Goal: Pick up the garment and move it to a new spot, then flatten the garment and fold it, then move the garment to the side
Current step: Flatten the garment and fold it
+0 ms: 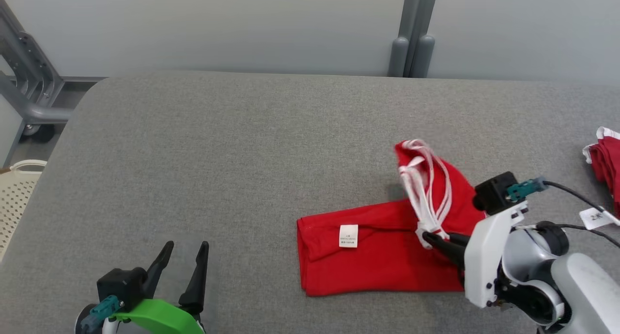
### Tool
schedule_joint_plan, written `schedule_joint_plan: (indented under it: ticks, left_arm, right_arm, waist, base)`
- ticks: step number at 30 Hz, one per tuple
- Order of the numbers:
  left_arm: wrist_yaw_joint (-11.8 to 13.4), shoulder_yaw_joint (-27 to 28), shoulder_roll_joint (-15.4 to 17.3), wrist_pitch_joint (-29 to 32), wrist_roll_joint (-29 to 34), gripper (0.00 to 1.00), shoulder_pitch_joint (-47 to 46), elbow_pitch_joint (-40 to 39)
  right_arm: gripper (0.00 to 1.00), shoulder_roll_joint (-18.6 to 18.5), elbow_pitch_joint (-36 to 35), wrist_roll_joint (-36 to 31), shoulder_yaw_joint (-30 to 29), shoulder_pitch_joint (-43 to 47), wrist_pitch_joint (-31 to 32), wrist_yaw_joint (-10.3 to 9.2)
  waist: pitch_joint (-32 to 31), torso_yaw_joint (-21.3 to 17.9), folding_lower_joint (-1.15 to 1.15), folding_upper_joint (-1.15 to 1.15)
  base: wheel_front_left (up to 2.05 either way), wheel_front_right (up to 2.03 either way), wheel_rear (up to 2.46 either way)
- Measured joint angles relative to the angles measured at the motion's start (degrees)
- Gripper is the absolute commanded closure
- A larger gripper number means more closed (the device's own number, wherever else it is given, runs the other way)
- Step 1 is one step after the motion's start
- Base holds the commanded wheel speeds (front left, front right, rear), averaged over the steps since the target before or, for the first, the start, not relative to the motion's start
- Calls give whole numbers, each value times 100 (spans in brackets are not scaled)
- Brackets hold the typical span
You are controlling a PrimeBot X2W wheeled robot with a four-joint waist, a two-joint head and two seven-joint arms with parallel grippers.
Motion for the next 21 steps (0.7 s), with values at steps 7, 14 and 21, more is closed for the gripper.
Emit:
schedule_joint_plan:
  ticks: [7,14,21]
  left_arm:
    - [-153,399,-208,-2,333,0,-27,-24]
    - [-460,759,-289,-8,719,0,14,92]
    - [-747,1137,-293,-9,935,0,169,363]
  right_arm:
    - [100,226,588,-12,810,-372,-301,-1]
    - [100,433,802,82,1527,-676,-557,-1]
    - [100,444,861,196,2043,-853,-628,0]
  waist:
    - [38,184,0,0]
    - [69,368,0,0]
    - [57,401,0,0]
  base:
    - [0,0,0]
    - [0,0,0]
    - [0,0,0]
